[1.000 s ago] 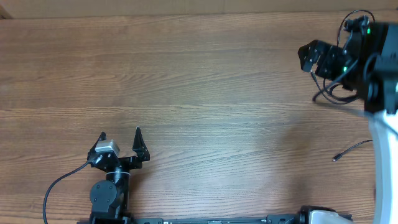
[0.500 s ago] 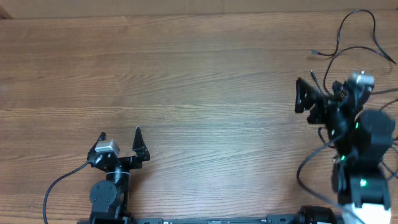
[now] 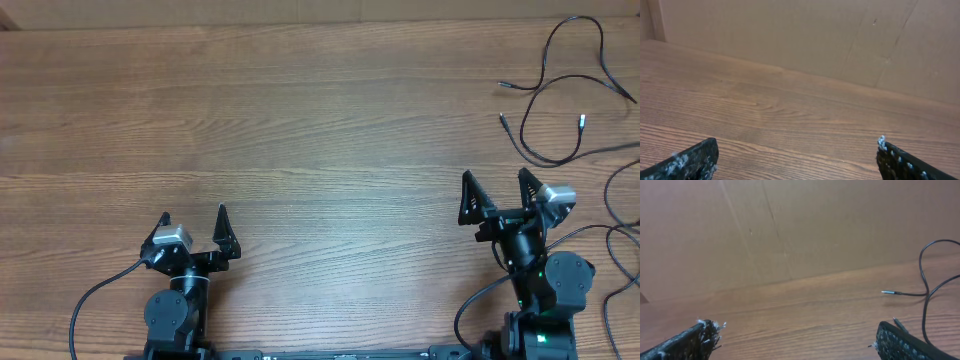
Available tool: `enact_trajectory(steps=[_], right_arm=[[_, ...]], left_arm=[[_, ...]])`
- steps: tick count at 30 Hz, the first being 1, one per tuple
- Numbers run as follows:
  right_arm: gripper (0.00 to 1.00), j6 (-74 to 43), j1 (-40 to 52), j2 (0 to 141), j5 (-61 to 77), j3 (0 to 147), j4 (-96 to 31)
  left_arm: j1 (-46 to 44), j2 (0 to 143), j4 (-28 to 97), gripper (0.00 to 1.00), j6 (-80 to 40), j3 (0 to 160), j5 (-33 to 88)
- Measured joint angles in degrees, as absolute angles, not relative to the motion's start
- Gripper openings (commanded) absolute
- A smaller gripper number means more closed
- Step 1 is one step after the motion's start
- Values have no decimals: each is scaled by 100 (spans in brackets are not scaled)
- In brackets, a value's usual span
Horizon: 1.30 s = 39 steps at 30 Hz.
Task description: Untangle cables
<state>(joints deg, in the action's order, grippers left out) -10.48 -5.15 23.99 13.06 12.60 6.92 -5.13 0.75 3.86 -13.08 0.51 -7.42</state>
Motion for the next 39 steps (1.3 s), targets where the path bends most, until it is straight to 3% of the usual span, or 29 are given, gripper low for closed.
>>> enact_trajectory(steps=[29, 34, 39], right_arm=[[100, -1046, -482, 1555, 1332, 106, 471], [100, -939, -482, 727, 1334, 106, -331], [100, -801, -482, 73, 1376, 106, -307]], left_arm=[[-513, 75, 386, 99, -1308, 51, -742], [-513, 73, 386, 100, -1308, 51, -744], [-513, 75, 386, 99, -1308, 51, -742]])
